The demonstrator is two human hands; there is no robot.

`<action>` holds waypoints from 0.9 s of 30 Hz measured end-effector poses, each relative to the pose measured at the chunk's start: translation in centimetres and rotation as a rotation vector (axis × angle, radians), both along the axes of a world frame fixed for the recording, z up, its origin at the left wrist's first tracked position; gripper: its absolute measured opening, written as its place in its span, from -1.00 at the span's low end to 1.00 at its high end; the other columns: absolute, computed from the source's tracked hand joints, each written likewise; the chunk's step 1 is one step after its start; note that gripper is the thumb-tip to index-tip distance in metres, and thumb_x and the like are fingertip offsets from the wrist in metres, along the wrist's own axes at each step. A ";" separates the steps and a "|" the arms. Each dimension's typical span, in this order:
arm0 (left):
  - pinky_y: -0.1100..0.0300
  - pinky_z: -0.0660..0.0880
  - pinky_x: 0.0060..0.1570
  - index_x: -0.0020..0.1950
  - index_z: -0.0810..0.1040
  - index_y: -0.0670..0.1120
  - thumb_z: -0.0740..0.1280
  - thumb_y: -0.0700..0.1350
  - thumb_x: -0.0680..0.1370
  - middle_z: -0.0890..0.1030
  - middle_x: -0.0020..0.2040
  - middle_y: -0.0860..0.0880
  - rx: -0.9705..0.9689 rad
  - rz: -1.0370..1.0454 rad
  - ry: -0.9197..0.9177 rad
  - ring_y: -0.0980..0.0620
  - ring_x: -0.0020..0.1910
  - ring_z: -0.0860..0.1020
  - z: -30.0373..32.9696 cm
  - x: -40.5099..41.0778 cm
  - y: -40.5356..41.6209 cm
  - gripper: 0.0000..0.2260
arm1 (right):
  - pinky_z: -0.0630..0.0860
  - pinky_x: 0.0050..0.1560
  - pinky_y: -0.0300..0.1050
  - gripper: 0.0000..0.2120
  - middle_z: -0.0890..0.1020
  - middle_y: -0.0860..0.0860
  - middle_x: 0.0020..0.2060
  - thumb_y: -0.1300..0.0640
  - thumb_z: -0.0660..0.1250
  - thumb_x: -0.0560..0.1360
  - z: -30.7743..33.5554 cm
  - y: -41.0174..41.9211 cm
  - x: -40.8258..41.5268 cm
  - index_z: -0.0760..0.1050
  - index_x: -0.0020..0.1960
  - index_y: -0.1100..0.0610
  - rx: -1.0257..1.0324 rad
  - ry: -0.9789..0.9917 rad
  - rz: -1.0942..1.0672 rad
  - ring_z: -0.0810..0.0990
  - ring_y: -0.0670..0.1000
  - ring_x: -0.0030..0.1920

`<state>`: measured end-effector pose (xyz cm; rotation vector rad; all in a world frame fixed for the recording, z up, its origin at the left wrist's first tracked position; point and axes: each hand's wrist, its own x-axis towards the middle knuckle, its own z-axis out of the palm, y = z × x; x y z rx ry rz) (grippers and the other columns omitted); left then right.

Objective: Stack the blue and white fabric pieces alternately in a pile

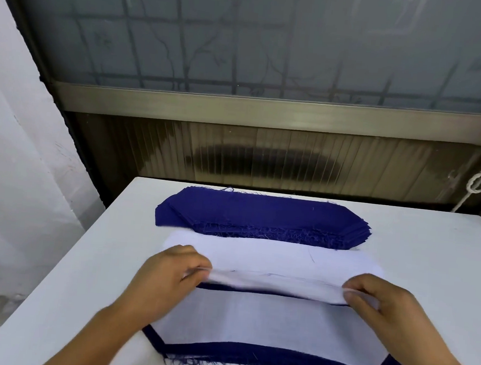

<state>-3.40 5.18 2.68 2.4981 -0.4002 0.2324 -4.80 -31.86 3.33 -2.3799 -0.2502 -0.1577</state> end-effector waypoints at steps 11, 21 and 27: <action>0.23 0.53 -0.02 -0.18 0.65 0.12 0.39 -0.07 0.53 0.65 -0.16 0.20 0.023 0.000 0.474 0.22 -0.13 0.60 2.3 -1.4 2.4 -0.87 | 0.28 -0.34 -0.25 -0.78 0.45 -0.12 -0.43 0.15 0.34 0.55 1.1 -0.8 0.0 0.49 -0.27 0.01 -0.051 0.364 0.072 0.33 -0.14 -0.41; 0.21 0.45 -0.08 -0.06 0.69 -0.11 0.23 -0.04 0.57 0.63 -0.06 0.02 0.219 -0.037 -0.587 0.07 -0.11 0.54 -0.6 -2.6 3.0 -0.73 | 0.36 0.16 -0.26 -0.66 0.64 -0.02 -0.03 0.08 0.14 0.60 -2.6 -1.2 -0.8 0.64 -0.07 0.21 -0.241 -0.630 0.044 0.52 -0.04 0.06; 0.29 0.42 0.03 -0.10 0.72 -0.06 0.07 0.03 0.67 0.66 -0.02 0.05 0.237 -0.142 -0.543 0.14 0.00 0.52 -6.8 -4.4 3.3 -0.55 | 0.43 0.11 -0.14 -0.53 0.66 -0.05 -0.03 -0.01 0.08 0.65 -7.4 -2.2 -1.9 0.68 -0.13 0.17 -0.304 -0.628 0.194 0.52 -0.06 0.05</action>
